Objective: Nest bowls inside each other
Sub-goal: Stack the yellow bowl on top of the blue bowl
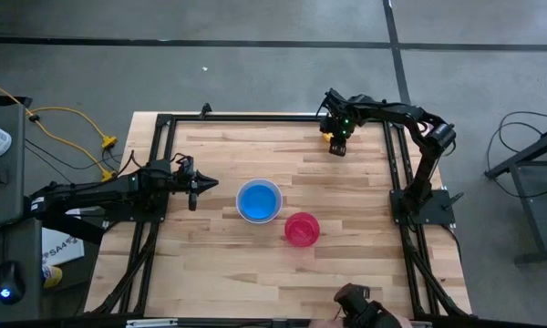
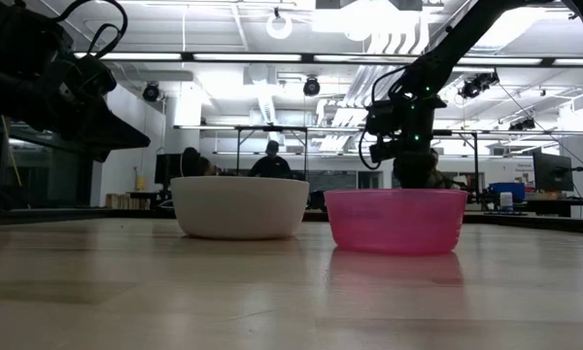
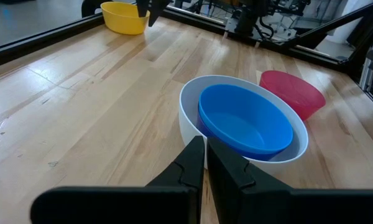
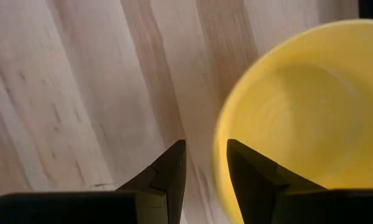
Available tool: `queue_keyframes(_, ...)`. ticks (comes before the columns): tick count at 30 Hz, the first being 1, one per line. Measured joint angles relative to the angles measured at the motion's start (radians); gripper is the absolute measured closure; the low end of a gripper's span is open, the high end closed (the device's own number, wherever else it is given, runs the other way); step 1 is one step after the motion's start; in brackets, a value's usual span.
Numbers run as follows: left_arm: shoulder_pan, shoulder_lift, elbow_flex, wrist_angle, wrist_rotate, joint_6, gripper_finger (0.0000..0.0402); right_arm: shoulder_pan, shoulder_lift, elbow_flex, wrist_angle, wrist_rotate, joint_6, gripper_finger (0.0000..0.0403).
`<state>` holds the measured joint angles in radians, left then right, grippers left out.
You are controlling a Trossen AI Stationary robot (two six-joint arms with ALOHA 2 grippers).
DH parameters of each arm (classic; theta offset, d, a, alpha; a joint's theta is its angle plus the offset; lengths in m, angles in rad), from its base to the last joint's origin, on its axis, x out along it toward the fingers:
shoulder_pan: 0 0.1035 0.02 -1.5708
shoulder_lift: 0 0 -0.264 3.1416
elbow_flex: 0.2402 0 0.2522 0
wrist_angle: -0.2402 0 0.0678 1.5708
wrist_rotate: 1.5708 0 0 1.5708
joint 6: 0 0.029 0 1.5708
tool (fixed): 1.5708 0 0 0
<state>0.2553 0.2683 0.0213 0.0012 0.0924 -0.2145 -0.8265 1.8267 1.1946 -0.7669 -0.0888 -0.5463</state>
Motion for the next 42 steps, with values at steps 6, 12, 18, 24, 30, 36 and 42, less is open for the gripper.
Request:
queue_keyframes(6, 0.000, 0.000, 0.000, 0.000, 0.000, 0.000, 0.0382, 0.000, 0.000, 0.000, 0.000, 0.037, -0.004, 0.0293)
queue_keyframes(12, 0.000, 0.000, 0.000, 0.000, 0.000, 0.000, 0.0382, 0.002, 0.000, 0.000, 0.000, 0.038, -0.005, 0.0315)
queue_keyframes(18, 0.000, 0.000, 0.000, 0.000, 0.000, 0.000, 0.0382, 0.002, 0.000, 0.000, 0.000, 0.038, -0.008, 0.0351)
queue_keyframes(24, 0.000, 0.000, 0.000, 0.000, 0.000, 0.000, 0.0382, 0.002, -0.001, 0.000, 0.001, 0.038, -0.008, 0.0379)
queue_keyframes(30, 0.000, 0.000, 0.000, 0.000, 0.000, 0.000, 0.0382, 0.002, -0.003, 0.001, 0.005, 0.042, -0.010, 0.0396)
queue_keyframes(36, 0.000, 0.000, 0.000, 0.000, 0.000, 0.000, 0.0382, 0.002, -0.003, 0.001, 0.004, 0.042, -0.010, 0.0397)
queue_keyframes(42, 0.000, 0.000, 0.000, 0.000, 0.000, 0.000, 0.0382, 0.018, -0.003, 0.001, 0.001, 0.067, -0.010, 0.0398)
